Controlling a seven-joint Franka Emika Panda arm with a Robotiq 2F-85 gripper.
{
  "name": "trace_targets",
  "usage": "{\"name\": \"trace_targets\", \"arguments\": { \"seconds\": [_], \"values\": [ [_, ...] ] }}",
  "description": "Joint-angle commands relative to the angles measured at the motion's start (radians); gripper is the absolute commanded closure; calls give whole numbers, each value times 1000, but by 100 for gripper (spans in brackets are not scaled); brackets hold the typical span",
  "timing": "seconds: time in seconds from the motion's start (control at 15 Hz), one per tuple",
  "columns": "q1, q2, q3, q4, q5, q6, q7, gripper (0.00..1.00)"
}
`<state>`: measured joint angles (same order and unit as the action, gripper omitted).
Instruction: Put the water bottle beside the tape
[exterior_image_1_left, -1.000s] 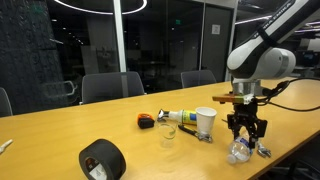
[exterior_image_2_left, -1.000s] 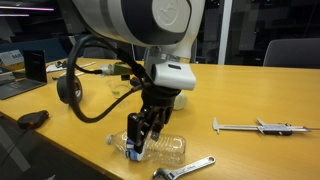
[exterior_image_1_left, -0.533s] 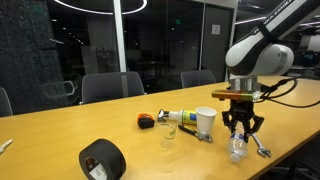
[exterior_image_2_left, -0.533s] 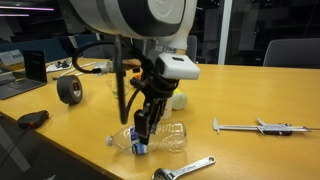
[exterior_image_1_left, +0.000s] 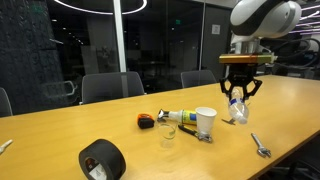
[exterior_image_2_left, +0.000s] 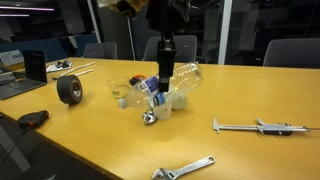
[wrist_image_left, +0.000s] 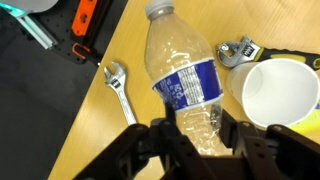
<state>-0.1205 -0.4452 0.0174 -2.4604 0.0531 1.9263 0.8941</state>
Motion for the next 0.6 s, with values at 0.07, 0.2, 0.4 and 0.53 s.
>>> {"name": "trace_targets", "arguments": {
  "seconds": [0.07,0.2,0.4,0.53],
  "values": [
    [37,-23,47,169,-56,-133,-132,83],
    [68,1,67,245,-34,-156,-195,83],
    [122,51,117,343,-9,-158,-261,83],
    [162,96,153,395,8,-141,-297,83]
  ]
}}
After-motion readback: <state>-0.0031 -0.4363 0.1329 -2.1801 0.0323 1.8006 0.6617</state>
